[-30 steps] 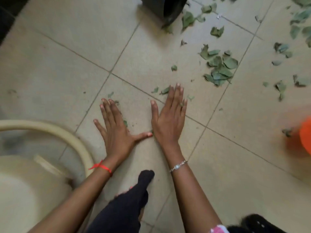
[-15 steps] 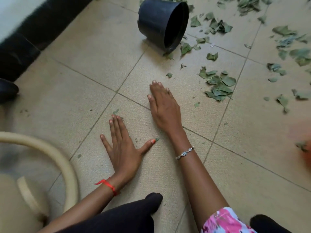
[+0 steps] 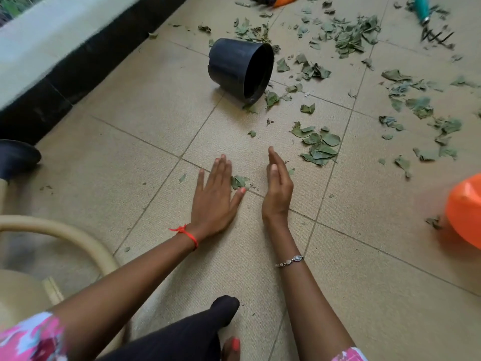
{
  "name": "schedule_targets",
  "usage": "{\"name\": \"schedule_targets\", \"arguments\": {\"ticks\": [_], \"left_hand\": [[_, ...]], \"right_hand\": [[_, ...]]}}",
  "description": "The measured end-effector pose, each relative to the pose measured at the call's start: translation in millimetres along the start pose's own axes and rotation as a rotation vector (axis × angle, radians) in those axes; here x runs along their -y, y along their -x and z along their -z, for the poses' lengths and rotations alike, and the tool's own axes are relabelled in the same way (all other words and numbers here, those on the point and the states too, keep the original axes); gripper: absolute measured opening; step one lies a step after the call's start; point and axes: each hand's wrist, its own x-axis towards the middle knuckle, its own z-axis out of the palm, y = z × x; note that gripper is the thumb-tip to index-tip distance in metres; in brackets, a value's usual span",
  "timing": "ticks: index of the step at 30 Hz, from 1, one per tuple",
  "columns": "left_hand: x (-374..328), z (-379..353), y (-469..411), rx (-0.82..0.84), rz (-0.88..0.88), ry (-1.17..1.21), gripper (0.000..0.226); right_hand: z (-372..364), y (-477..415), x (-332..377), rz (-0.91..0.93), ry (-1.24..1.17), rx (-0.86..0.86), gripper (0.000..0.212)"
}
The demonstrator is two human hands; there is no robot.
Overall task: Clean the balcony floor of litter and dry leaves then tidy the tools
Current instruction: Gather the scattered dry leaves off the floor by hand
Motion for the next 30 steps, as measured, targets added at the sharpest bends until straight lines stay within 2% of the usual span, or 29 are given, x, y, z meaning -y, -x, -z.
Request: {"name": "schedule_targets", "arguments": {"ticks": [2,3,4,6,8,11,13,14,18,22,25,28,30], "left_hand": [[-6.7,0.5,-11.2,0.036,-0.154,0.070,0.074],[-10.8,2.7,-15.9,0.059,-0.214,0.185,0.068],[-15.6,6.6,-20.5,0.074,-0.227,0.376,0.062],[-19.7,16.8,-28.0,0.037,-0.107,0.828,0.054],[-14.9,26.3,-33.3,-0.062,0.052,1.093,0.055],[-4.5,29.5,-38.6,-0.092,0.154,1.329,0.058],[-4.0,28.6,-38.9,-0.101,0.151,1.360,0.055],[-5.0,27.6,-39.0,-0.113,0.142,1.338,0.051],[-8.2,25.3,-40.9,-0.173,0.137,1.311,0.040],[4.3,34.2,-49.2,-0.197,0.175,1.229,0.042],[28.3,42.5,-56.8,-0.134,0.286,1.290,0.042],[42.0,48.4,-53.9,-0.120,0.368,1.429,0.044],[41.9,50.1,-49.0,-0.133,0.395,1.447,0.043]], "right_hand": [[1.6,-3.7,0.5,-0.076,-0.130,-0.035,0.037],[2.8,-5.5,1.6,-0.112,-0.200,-0.048,0.037],[5.0,-6.6,4.2,-0.137,-0.257,-0.065,0.036],[10.9,-3.8,7.9,-0.130,-0.247,-0.069,0.037],[17.2,5.6,7.5,-0.036,-0.015,0.051,0.045],[20.5,24.9,-5.8,0.166,0.638,0.368,0.076],[15.6,30.5,-18.5,0.362,1.035,0.378,0.090],[10.7,29.9,-22.2,0.404,1.123,0.336,0.091],[-4.9,-1.5,-23.9,0.292,1.197,0.163,0.087],[-4.9,-32.1,-12.5,0.245,1.070,0.142,0.075],[-6.2,-11.1,-4.8,0.288,0.955,0.290,0.086],[-13.1,39.5,-9.2,0.379,1.025,0.456,0.100],[-19.7,67.9,-18.4,0.440,1.113,0.503,0.105]]}}
